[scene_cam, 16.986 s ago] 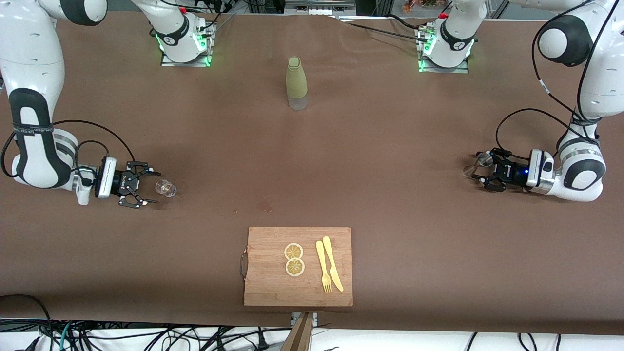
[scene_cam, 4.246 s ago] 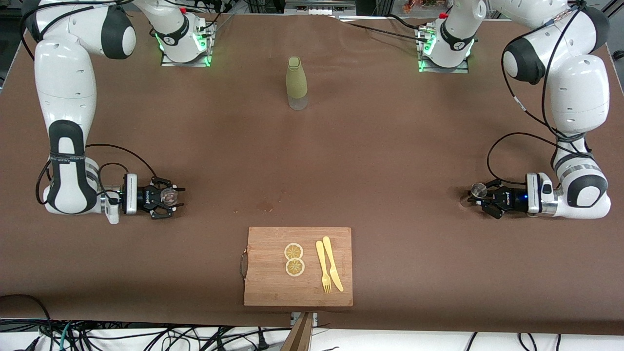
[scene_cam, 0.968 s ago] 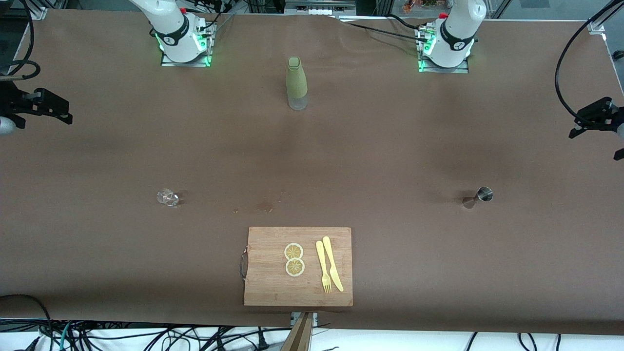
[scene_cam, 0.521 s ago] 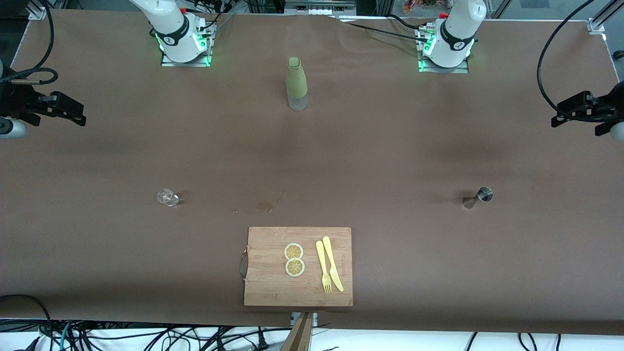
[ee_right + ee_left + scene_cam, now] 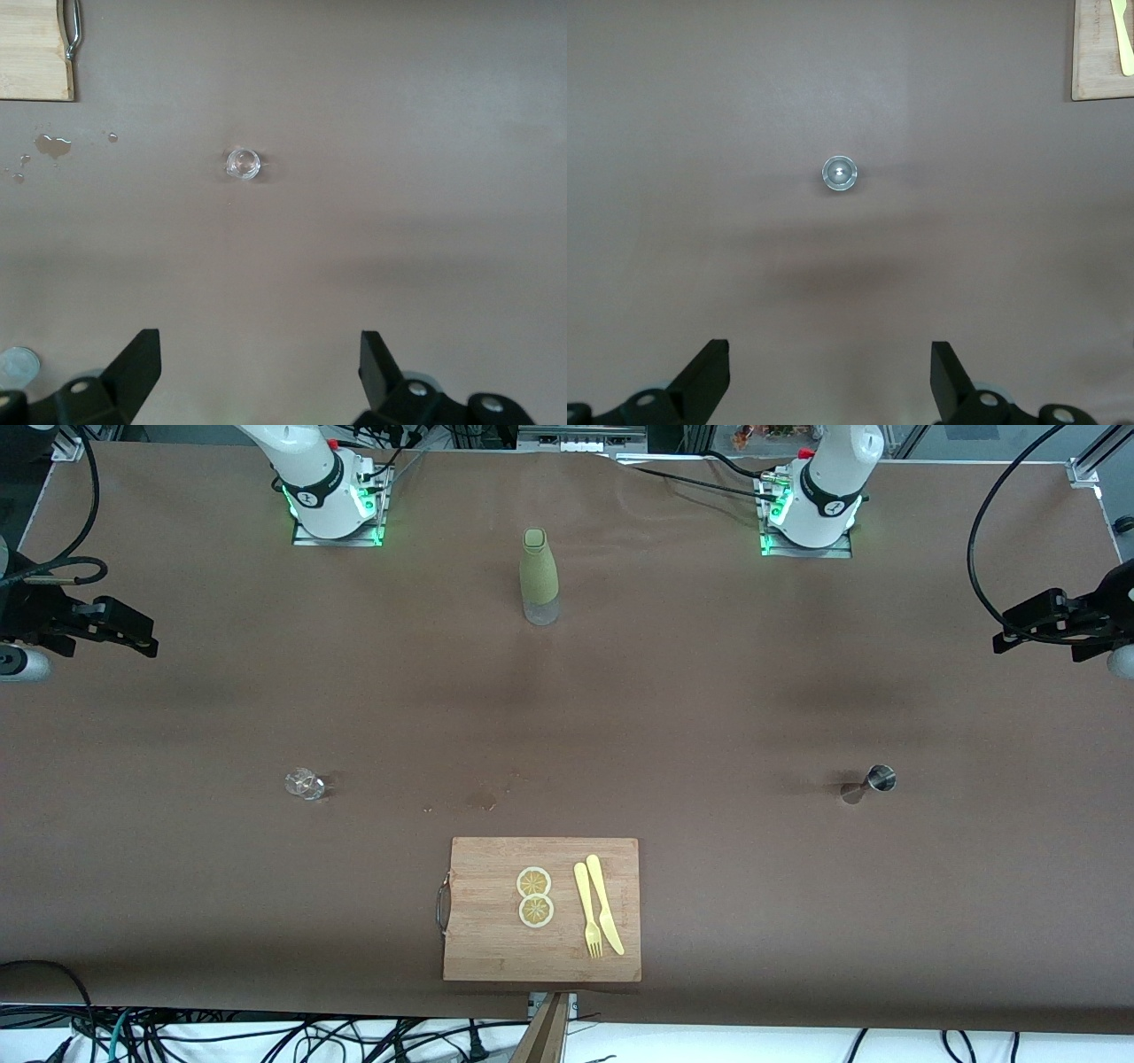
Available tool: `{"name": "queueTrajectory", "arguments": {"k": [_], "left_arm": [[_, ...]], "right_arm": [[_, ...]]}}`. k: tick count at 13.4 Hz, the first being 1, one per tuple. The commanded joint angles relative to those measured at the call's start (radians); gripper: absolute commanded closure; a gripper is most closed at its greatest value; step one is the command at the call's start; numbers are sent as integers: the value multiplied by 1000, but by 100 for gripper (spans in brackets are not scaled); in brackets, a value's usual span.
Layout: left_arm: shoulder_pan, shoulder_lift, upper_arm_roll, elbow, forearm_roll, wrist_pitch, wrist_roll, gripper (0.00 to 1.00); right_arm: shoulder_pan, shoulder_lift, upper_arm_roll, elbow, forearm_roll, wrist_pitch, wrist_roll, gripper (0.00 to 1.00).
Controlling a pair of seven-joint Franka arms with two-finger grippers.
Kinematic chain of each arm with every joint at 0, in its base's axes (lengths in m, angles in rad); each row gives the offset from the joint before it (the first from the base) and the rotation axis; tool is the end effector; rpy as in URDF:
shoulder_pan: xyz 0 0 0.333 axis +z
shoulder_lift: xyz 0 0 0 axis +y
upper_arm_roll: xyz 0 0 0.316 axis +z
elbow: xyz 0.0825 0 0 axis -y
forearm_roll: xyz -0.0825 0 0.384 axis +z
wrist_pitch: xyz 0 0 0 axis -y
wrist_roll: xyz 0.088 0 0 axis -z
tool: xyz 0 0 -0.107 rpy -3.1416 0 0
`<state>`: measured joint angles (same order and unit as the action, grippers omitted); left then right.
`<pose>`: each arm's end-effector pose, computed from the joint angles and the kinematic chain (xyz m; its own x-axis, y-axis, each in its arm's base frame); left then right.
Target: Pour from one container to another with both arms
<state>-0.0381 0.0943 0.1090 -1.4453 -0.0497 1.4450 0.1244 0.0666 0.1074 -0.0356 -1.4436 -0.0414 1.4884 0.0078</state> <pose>0.5697 0.0314 0.6198 0.9943 -0.0594 -0.0882 -0.0551 -0.9972 0.0508 0.5791 0.0144 0.6163 0.9979 0.0197 -0.0621 0.0226 -0.9987 0.0457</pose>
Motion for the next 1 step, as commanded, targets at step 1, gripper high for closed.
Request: {"name": "queueTrajectory", "arguments": {"k": [1], "left_arm": [[-2,-24,-8,-26,30,11,-15,0]], "right_arm": [[-4,-14,6,-12,-2,7,17,0]]}}
